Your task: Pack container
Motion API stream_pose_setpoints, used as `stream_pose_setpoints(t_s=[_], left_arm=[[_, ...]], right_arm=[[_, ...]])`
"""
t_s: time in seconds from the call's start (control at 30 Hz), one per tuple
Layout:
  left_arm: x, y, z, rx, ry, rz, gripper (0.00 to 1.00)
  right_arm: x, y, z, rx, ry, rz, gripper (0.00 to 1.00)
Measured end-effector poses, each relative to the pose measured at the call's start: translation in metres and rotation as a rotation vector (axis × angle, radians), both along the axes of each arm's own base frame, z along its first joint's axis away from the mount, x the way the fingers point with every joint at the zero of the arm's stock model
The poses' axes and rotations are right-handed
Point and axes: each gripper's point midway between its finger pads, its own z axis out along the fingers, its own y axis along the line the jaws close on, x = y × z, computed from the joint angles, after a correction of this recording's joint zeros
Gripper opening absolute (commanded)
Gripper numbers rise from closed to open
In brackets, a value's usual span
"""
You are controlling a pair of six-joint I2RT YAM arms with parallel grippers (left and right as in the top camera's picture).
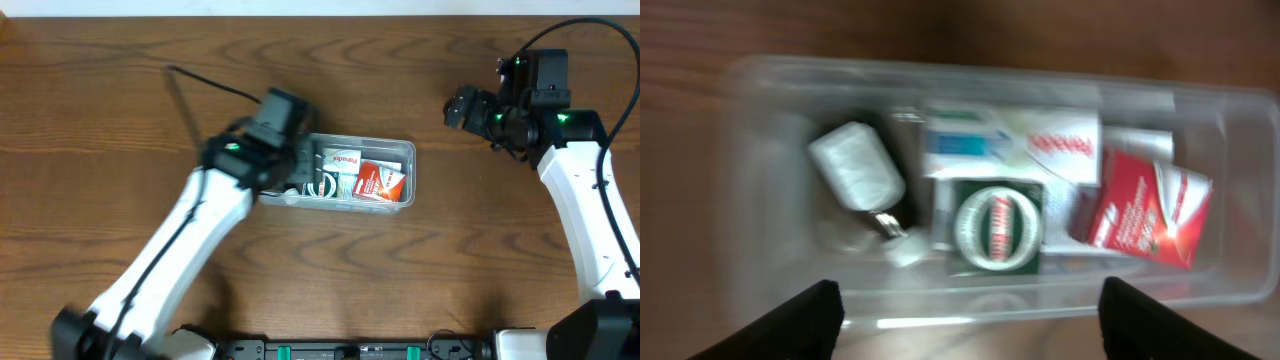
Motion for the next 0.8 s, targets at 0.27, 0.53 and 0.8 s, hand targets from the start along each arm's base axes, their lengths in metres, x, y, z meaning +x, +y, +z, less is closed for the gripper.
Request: stream_pose_setpoints(t_s=[0.27,0.53,0.8], left_arm=[[-0.025,0.117,0.081,0.108,-0.205,0.308,0.98],[-0.072,0.173,0.136,0.142,-0.401,0.488,0.98],[-0.099,0.181,0.142,0.154,-0.417,0.504,0.98]], right_arm=[[0.0,0.0,0.0,0.0,0.0,0.0,0.99],[0.0,0.0,0.0,0.0,0.0,0.0,0.99],[0.0,0.0,0.0,0.0,0.0,0.0,0.99]])
